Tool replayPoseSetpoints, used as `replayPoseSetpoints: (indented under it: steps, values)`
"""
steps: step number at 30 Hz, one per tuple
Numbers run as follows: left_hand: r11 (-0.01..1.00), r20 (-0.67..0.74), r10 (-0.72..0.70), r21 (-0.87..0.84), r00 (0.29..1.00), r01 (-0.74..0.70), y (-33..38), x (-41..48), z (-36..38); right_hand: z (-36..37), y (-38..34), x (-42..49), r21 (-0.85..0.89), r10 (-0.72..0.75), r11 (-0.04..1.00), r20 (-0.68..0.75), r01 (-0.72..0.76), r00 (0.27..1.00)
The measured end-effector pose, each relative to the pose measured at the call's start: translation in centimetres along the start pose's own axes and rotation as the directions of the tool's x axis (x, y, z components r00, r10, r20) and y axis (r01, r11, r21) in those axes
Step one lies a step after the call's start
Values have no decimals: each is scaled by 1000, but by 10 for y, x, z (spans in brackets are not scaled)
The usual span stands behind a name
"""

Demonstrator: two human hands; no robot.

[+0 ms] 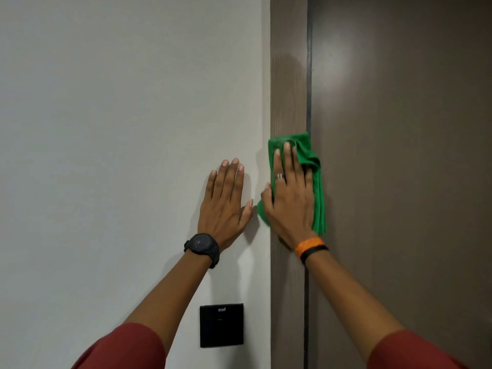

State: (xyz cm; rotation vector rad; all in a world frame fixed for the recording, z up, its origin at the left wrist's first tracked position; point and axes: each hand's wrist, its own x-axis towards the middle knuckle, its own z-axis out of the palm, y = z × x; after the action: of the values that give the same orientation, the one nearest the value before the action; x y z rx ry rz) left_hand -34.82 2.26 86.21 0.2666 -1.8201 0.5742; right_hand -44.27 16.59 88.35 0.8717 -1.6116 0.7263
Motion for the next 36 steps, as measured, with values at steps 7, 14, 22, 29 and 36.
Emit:
replayPoseSetpoints:
  steps: [7, 14, 22, 29, 36]
  values:
    - [999, -3, -17, -51, 1000, 17, 10, 6, -2, 0, 0, 29, -10, 14, 1000, -56, -15, 998]
    - [997, 65, -46, -56, 997, 50, 19, -42, 3, 16, 0, -56, 18, 55, 998, -41, -54, 998]
    - [999, 111, -34, 5, 993, 34, 23, -74, -3, 28, 2, -143, -17, 46, 999, 69, -45, 997]
    - [1000, 83, -3, -13, 997, 4, 14, -55, -21, 4, -1, -29, -19, 26, 999, 12, -26, 1000]
    - [999, 121, -10, -29, 993, 14, 17, -63, -23, -1, -1, -32, 101, 19, 995, 27, -22, 999]
